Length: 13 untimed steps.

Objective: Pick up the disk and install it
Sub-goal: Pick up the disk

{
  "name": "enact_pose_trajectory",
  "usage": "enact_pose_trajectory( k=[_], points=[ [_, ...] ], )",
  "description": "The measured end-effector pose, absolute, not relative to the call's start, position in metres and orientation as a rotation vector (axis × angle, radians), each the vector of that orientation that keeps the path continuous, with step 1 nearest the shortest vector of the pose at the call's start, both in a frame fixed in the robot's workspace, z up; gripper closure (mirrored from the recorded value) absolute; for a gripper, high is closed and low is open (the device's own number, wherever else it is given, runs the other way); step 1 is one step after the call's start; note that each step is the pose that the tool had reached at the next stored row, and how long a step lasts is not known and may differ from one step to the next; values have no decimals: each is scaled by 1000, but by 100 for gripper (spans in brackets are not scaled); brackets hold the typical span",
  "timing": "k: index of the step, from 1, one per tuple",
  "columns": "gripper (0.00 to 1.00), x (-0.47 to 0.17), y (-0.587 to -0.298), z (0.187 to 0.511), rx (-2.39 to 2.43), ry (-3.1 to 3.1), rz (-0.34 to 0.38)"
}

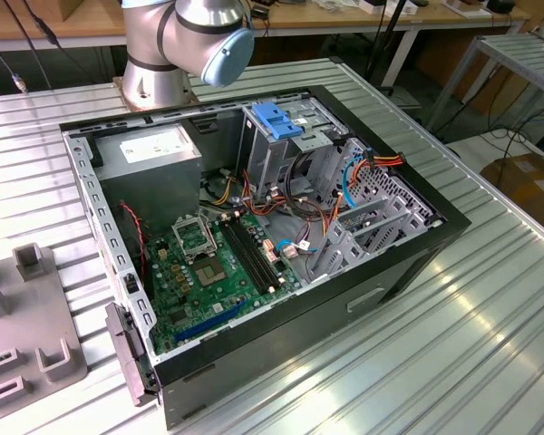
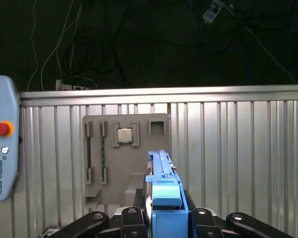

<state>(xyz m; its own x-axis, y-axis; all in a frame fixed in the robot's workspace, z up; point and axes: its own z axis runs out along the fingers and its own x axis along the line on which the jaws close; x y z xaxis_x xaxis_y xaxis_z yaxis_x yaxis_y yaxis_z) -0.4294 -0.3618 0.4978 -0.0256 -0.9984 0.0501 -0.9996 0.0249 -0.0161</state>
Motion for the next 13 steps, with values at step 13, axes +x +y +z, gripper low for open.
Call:
enact_pose_trajectory(
  k=[13],
  points=[
    [63,-424,-362,498,2175,-2231,73]
  ],
)
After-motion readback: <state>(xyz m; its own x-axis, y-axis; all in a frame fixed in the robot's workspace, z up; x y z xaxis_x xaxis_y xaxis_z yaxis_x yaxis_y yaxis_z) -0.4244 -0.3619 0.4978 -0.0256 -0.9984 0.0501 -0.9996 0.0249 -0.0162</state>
